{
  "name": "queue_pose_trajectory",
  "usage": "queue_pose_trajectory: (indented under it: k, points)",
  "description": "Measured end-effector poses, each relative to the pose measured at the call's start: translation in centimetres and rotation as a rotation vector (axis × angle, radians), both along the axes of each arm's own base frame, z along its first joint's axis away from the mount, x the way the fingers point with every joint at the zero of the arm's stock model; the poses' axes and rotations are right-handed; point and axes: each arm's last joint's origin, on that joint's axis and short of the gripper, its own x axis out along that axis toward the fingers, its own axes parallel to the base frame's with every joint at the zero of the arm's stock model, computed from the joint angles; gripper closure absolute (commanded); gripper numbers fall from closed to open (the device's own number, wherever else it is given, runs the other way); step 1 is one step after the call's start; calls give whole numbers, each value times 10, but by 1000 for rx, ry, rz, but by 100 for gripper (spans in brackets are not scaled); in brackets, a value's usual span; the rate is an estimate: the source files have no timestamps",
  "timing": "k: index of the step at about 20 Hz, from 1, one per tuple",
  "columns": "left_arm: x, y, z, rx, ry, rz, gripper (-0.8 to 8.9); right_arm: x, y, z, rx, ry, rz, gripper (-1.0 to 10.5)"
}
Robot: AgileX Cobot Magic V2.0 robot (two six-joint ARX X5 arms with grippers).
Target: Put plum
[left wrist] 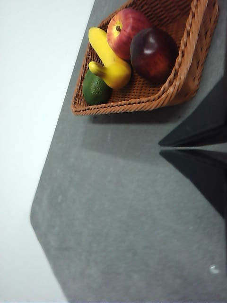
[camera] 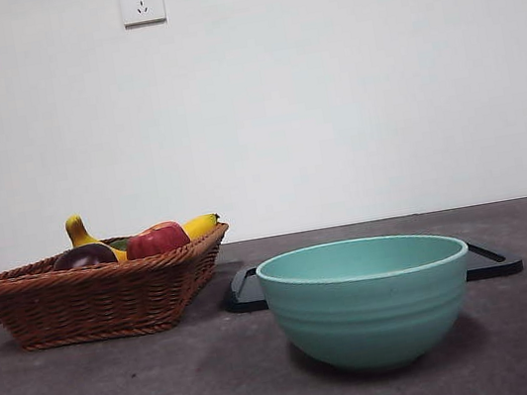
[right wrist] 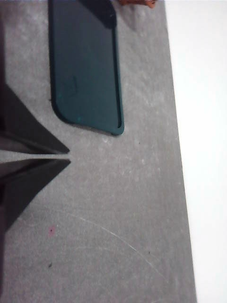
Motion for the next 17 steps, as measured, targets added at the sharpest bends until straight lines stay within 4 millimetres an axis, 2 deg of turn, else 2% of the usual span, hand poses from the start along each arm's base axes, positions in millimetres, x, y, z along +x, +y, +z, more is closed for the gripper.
queue_pose_trajectory:
  k: [4,9,17]
  points:
    - [-4,0,15,-52,-9,1,805,-4,1,20,50,-44,22,942]
    - [-15,-2,45,-80,-25,-20,804,-17,0,62,78,-125,39,942]
    - [-25,-4,92,-76,-2,-66,804,-30,0,116,55,-41,73,942]
